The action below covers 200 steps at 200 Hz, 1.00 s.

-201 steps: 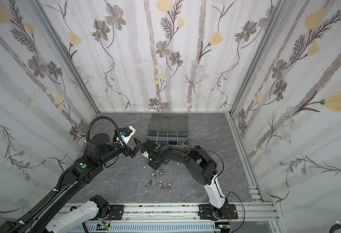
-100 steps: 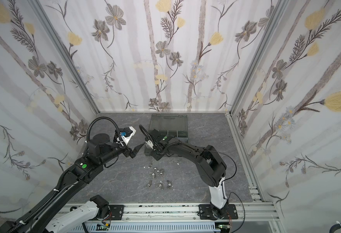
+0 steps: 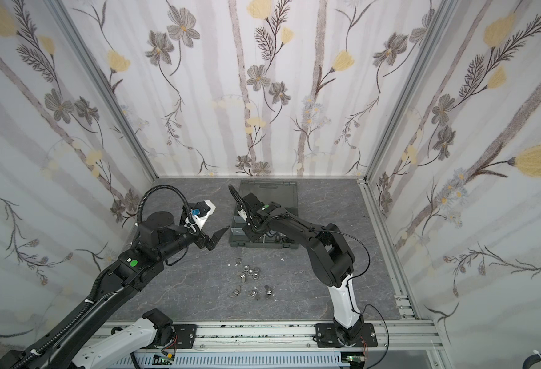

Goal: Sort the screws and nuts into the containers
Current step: 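Carry the silver bolt over the silver-nut compartment with the right gripper, then open the right gripper to drop the bolt into the compartment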

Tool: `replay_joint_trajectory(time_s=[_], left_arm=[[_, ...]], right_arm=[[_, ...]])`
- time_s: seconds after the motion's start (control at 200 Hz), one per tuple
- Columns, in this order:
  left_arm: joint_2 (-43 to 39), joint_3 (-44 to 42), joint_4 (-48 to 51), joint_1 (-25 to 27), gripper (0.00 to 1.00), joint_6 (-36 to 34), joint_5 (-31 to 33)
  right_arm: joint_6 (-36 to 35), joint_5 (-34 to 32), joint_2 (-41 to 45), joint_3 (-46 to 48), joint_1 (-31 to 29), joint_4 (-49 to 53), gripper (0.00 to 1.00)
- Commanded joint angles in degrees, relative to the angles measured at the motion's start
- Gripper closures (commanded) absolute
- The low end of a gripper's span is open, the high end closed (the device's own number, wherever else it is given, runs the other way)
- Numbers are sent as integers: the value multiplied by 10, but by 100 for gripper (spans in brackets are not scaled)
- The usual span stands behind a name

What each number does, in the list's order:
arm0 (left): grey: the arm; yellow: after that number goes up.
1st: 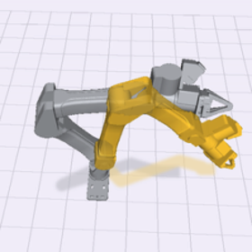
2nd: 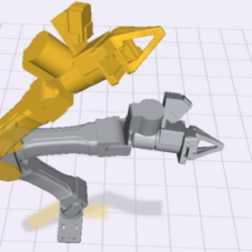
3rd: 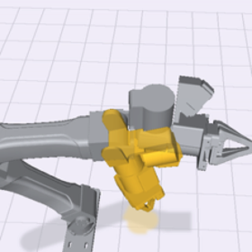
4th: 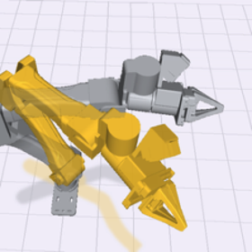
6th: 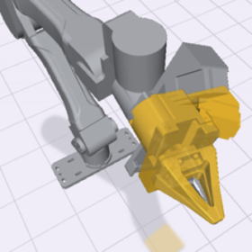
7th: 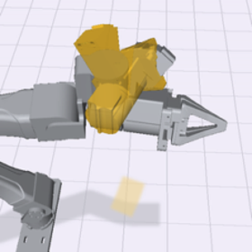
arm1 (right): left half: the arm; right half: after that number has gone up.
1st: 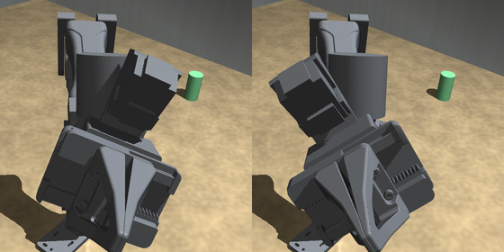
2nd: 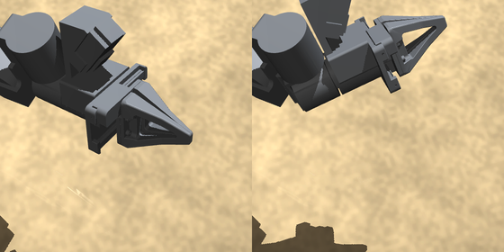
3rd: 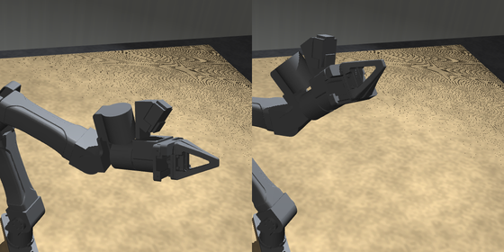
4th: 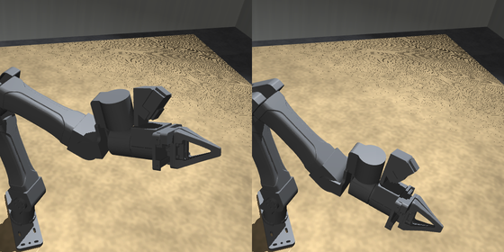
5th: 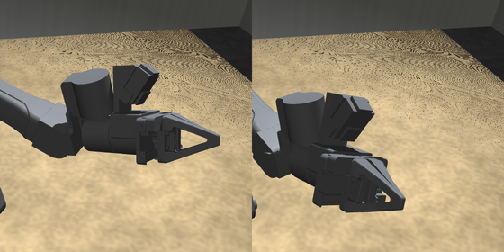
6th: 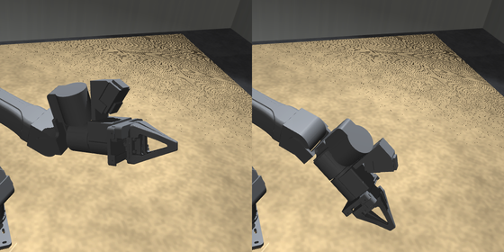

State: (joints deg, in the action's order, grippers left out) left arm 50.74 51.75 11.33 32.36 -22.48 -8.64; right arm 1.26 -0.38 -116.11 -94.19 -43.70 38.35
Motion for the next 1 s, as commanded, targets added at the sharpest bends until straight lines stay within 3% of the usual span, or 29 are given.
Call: replay_joint_trajectory(time_s=[0.0, 0.994], left_arm=[[0, 1, -11, 0, 0, -4, -4], [-1, 10, -5, 3, 0, -1, -9]], right_arm=[[0, -1, -3, -4, 1, -2, 86], [-1, -14, 7, 30, -5, -11, 72]])
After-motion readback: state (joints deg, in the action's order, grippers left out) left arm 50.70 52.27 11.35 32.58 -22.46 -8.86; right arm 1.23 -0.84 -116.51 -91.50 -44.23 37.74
